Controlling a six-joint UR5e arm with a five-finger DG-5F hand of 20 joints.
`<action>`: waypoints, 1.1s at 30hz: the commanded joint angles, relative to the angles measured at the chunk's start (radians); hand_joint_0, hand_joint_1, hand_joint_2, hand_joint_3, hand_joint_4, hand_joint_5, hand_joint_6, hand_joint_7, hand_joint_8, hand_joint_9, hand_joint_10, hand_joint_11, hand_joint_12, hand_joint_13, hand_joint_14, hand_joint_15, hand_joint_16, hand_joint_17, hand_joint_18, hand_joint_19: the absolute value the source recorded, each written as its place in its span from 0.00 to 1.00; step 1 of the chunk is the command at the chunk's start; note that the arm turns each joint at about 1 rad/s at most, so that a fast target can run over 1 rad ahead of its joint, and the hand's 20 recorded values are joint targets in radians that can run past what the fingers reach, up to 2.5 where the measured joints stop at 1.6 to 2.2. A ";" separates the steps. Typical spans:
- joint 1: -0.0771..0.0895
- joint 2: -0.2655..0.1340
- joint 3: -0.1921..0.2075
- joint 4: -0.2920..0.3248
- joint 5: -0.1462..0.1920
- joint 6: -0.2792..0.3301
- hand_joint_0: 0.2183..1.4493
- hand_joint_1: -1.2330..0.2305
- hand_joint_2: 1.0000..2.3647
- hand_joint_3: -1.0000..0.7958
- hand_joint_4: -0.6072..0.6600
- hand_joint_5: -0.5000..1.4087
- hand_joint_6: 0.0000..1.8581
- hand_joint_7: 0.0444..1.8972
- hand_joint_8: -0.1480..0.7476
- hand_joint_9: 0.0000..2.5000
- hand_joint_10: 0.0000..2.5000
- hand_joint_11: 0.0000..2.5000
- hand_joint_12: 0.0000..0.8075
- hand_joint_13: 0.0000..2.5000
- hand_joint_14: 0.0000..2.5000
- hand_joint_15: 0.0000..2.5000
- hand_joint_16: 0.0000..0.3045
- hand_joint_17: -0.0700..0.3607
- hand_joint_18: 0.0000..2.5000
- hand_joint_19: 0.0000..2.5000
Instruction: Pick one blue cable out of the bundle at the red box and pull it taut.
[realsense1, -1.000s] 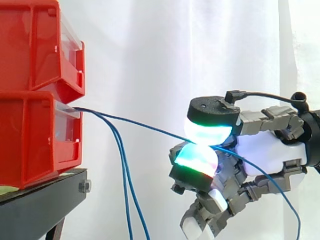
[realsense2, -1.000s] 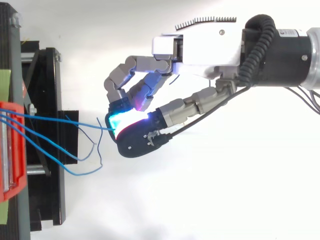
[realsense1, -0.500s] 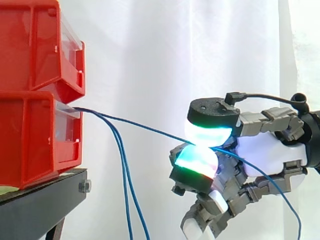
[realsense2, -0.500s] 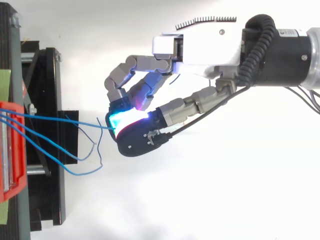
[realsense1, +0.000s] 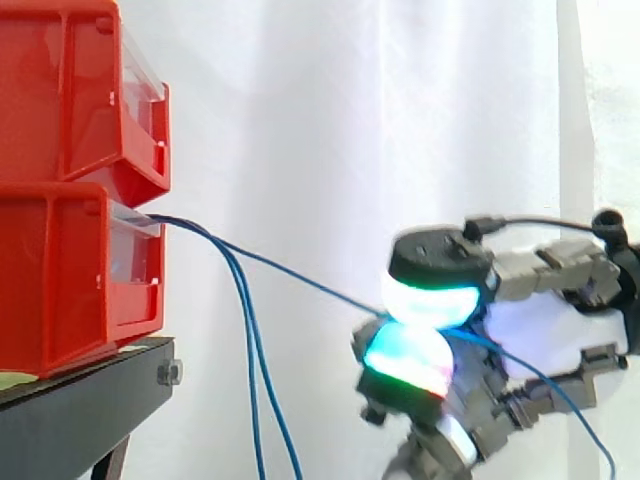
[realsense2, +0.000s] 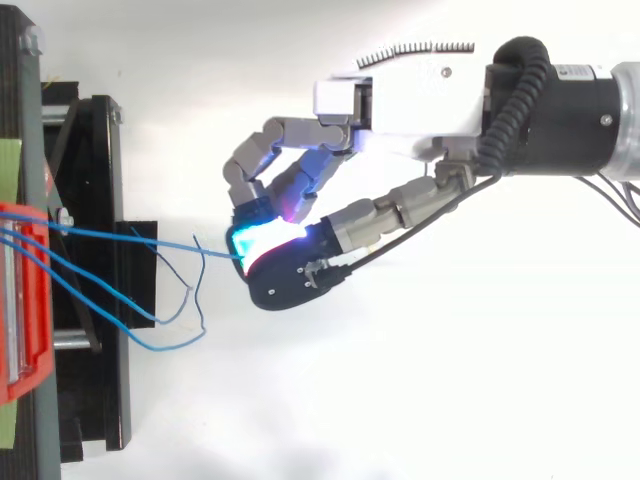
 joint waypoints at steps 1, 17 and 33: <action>0.000 0.000 -0.112 0.000 -0.002 0.000 0.36 0.27 0.01 0.59 0.52 0.19 0.49 0.72 0.58 0.38 0.01 0.36 0.48 0.28 0.01 0.19 0.19 0.46 0.21 0.14; 0.000 0.000 -0.486 0.098 -0.002 0.000 0.36 0.27 0.01 0.58 0.53 0.19 0.49 0.72 0.57 0.37 0.01 0.35 0.48 0.27 0.01 0.18 0.19 0.46 0.20 0.13; 0.000 0.000 -0.191 0.307 0.002 0.000 0.36 0.28 0.01 0.58 0.53 0.19 0.49 0.72 0.57 0.36 0.01 0.35 0.48 0.26 0.01 0.18 0.19 0.46 0.20 0.13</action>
